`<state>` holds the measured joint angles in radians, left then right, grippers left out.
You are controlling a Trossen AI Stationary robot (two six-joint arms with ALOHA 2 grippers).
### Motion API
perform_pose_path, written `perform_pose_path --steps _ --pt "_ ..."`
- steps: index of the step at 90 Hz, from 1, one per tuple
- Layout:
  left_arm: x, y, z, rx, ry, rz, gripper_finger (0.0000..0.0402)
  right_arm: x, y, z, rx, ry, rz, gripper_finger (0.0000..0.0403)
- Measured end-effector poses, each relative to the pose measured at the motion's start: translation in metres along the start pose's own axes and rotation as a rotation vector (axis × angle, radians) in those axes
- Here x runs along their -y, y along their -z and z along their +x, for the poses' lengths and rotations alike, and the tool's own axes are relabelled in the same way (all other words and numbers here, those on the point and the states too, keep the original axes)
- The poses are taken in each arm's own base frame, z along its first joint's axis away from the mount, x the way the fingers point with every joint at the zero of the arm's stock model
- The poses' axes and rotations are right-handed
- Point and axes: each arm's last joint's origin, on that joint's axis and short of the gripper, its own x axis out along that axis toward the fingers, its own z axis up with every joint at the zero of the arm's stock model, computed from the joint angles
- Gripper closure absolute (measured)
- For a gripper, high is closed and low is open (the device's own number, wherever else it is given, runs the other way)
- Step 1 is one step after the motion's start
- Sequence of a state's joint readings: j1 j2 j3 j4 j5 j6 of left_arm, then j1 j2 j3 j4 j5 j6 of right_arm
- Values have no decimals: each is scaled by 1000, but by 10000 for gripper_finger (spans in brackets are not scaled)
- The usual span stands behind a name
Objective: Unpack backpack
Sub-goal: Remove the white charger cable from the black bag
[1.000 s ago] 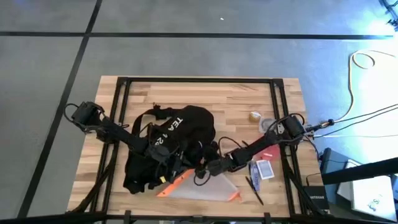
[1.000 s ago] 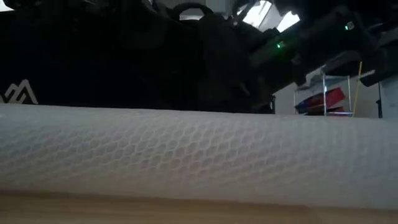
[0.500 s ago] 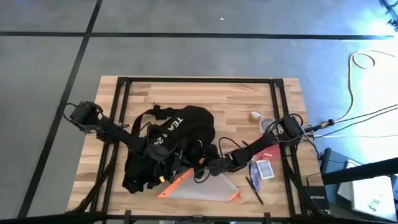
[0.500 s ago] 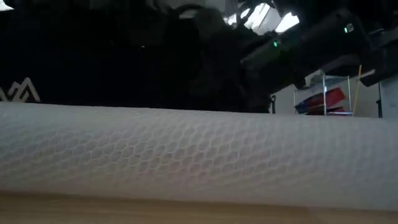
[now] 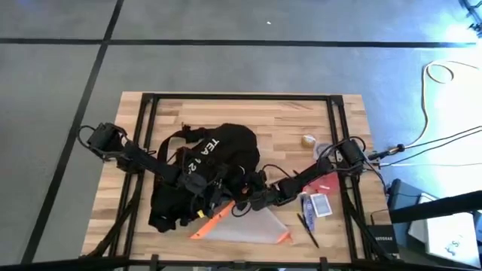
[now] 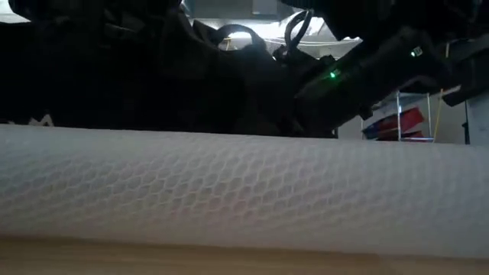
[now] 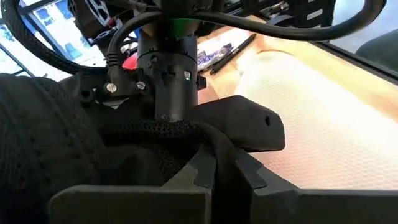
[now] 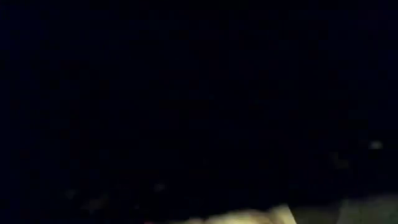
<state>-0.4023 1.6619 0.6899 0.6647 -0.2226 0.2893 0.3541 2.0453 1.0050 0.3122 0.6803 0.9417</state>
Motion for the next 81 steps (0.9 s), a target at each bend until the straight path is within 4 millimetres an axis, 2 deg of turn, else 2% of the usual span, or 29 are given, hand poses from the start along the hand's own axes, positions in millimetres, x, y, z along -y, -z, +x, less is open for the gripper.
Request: perform_pose_path --steps 13,34,49,61,81 --pt "0 1 0 -8 -6 0 402 2 0 1 10 34 -60 129" --pt "0 3 0 -38 -24 3 402 6 0 1 18 77 -105 175" --pt "1 3 0 -46 -27 7 402 3 -1 -1 30 63 -335 211" --pt "-2 -9 -1 41 -56 -18 402 -1 13 -9 44 81 -566 236" --pt "-9 -14 0 91 -128 -44 402 -2 36 -30 64 58 -588 257"
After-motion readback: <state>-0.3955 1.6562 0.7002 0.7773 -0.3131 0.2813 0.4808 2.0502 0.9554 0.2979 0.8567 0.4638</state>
